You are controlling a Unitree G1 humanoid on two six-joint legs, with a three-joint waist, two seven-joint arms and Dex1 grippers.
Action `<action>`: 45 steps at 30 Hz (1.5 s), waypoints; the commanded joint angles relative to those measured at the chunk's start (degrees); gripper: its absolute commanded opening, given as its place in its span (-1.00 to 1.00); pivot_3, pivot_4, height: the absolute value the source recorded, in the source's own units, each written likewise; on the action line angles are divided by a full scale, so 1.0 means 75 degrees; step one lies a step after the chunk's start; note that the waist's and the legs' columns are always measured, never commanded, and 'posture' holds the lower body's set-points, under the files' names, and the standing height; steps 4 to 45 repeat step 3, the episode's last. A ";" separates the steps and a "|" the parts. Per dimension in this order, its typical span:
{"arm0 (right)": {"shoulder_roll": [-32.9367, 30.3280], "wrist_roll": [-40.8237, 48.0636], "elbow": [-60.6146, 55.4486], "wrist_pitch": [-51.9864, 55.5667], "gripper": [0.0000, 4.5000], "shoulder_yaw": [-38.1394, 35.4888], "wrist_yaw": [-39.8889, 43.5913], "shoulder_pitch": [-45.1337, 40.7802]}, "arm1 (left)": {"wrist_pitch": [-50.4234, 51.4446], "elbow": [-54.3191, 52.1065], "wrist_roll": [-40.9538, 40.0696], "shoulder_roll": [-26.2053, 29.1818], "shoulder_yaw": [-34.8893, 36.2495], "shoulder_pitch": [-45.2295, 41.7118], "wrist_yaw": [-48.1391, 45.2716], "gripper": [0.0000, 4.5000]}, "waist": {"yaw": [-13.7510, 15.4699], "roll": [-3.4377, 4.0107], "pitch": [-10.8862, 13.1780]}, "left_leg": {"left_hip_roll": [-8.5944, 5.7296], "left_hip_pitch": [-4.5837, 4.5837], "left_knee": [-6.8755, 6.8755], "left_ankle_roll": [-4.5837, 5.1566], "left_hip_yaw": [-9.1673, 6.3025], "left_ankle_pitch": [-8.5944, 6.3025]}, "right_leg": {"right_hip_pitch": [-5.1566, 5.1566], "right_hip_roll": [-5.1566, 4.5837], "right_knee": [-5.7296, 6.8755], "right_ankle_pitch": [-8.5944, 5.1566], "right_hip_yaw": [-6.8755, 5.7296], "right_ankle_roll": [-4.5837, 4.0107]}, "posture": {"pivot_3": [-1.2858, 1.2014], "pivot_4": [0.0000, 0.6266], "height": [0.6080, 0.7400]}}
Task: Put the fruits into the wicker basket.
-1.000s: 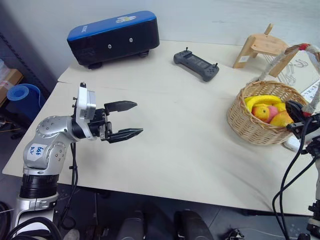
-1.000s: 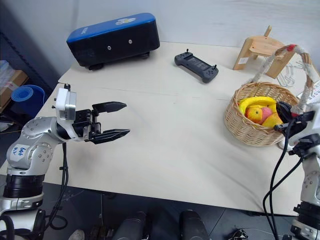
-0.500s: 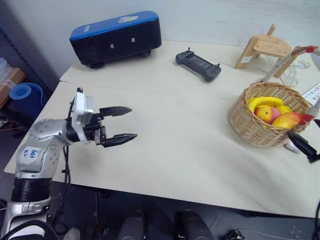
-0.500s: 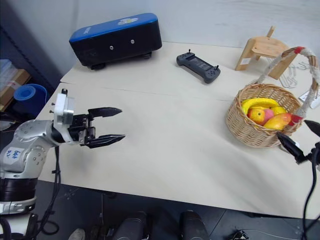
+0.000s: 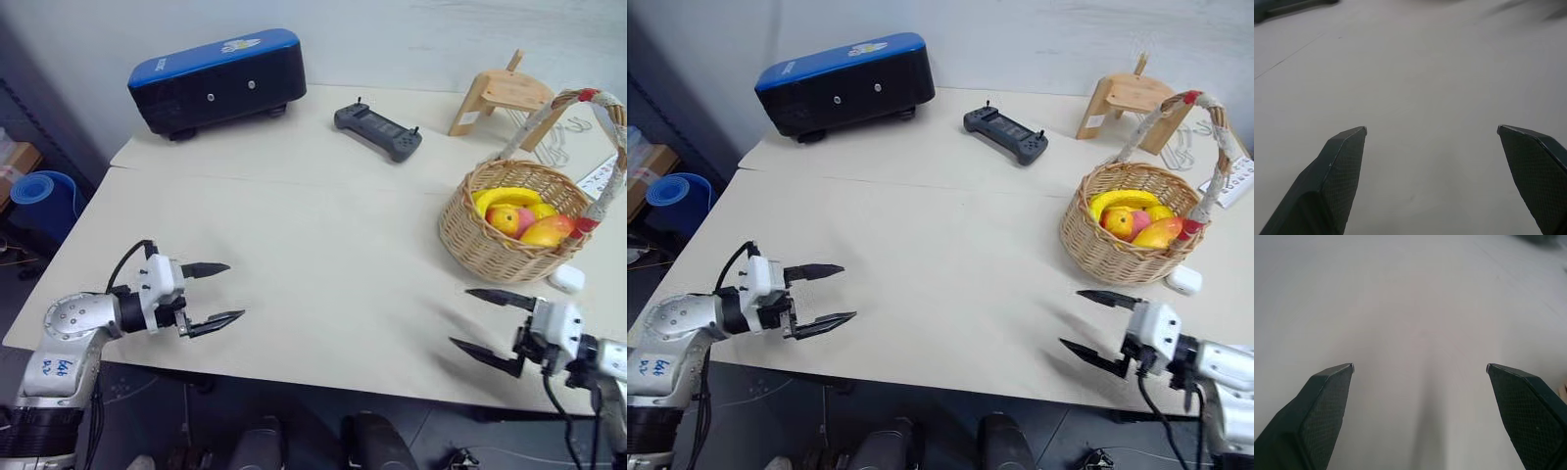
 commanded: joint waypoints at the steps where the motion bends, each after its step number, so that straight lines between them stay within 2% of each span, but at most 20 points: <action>1: 0.0195 -0.0164 0.0367 -0.0448 0.99 0.0369 -0.0133 -0.0380 | -0.0588 0.0112 0.0317 -0.0171 0.0056 -0.0062 0.0394 1.00 | 0.0025 0.0000 0.0000 | 0.0000 -0.0002 0.0003 0.0000 -0.0005 0.0000 | 0.0001 0.0000 0.0000 0.0001 -0.0006 0.0001 | 0.03 -0.52 1.00; 45: 0.0256 -0.0186 0.0512 -0.0555 0.99 0.0495 -0.0212 -0.0487 | -0.0766 0.0217 0.0434 -0.0248 0.0056 -0.0100 0.0510 1.00 | 0.0053 0.0000 0.0000 | -0.0001 -0.0004 0.0004 0.0000 -0.0009 -0.0001 | 0.0000 -0.0002 0.0003 0.0001 -0.0010 0.0001 | 0.03 -0.52 1.00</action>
